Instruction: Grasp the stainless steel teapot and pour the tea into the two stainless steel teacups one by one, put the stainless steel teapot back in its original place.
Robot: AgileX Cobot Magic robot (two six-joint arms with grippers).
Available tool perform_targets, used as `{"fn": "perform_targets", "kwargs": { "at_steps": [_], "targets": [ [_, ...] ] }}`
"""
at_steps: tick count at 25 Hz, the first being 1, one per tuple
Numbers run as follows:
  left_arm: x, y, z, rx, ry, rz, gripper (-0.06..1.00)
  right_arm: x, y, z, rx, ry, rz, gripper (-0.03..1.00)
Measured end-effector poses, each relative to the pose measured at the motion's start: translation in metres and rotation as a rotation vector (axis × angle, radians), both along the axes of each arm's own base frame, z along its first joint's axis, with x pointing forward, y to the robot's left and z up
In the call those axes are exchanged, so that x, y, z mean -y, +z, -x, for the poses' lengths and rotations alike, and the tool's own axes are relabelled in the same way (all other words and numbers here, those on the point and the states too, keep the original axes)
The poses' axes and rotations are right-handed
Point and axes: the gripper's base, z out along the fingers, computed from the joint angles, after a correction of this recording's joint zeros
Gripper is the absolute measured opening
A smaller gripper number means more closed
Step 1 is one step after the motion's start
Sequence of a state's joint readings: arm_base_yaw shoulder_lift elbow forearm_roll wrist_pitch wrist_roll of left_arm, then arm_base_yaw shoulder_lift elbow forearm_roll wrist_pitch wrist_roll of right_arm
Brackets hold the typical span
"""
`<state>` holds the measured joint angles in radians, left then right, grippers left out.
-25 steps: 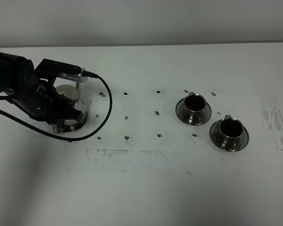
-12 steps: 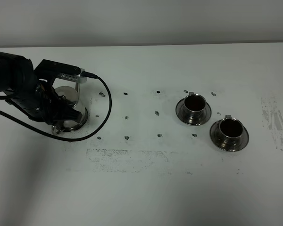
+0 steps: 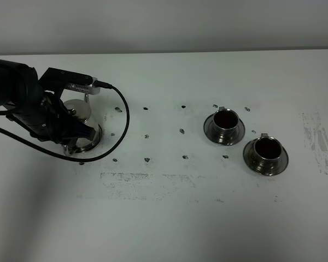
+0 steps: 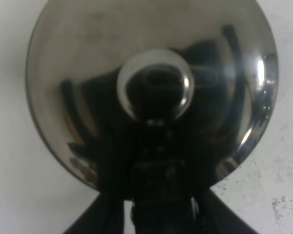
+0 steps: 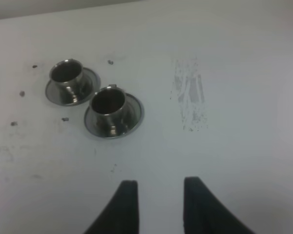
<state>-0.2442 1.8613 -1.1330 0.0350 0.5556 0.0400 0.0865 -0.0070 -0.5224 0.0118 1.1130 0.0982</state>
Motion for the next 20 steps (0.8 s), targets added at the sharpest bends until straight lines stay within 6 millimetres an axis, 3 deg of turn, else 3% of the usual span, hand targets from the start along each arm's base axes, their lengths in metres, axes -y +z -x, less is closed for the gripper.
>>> {"fn": "perform_targets", "kwargs": {
  "at_steps": [12, 20],
  "targets": [
    [-0.001, 0.019, 0.004, 0.033, 0.010, 0.016, 0.44, 0.000, 0.000, 0.000, 0.000, 0.000, 0.000, 0.22],
    [-0.005, 0.065, 0.022, 0.097, 0.017, 0.040, 0.54, 0.000, 0.000, 0.000, 0.000, 0.000, 0.000, 0.22]
  ]
}}
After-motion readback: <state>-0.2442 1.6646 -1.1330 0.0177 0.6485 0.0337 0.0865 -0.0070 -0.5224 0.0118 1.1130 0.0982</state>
